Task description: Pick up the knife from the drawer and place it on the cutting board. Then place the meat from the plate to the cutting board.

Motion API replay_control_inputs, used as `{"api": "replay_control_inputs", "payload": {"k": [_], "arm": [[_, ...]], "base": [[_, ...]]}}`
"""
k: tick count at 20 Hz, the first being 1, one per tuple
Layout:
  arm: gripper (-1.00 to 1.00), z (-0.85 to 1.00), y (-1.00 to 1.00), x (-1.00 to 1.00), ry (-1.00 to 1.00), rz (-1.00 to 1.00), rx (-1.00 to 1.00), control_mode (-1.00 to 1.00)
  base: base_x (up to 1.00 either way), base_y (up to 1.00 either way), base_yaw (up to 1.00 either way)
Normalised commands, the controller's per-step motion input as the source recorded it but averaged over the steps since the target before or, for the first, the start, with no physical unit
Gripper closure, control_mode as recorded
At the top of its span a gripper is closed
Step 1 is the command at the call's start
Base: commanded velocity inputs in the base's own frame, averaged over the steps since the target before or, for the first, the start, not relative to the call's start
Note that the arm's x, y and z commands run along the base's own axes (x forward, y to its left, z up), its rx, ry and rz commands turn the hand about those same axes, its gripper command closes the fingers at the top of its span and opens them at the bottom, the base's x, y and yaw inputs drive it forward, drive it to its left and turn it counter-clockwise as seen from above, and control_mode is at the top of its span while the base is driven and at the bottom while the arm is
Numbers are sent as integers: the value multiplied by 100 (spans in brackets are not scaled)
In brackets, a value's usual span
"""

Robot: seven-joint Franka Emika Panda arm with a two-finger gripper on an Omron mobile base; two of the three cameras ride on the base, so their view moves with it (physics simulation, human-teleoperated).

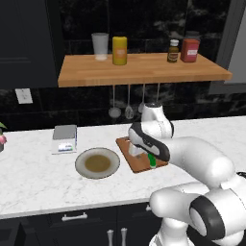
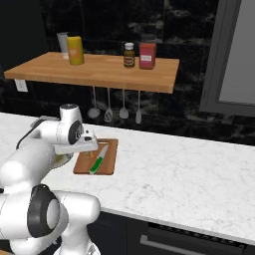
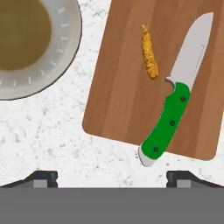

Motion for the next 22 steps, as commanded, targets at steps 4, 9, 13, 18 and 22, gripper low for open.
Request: {"api": "replay_control_inputs", "payload": {"k": [4, 9, 13, 18, 22], "arm": [[-100, 75, -9, -69, -9, -4, 3, -100], [-100, 84, -17, -71, -13, -1, 5, -100], [-100, 82, -23, -81, -17, 0, 10, -100], [-100, 90, -22, -73, -19, 0, 19, -100], [-100, 85, -16, -62, -14, 0, 33, -100]], "base": [[0, 0, 0], [0, 0, 0], [0, 0, 0], [0, 0, 0], [0, 0, 0]]}}
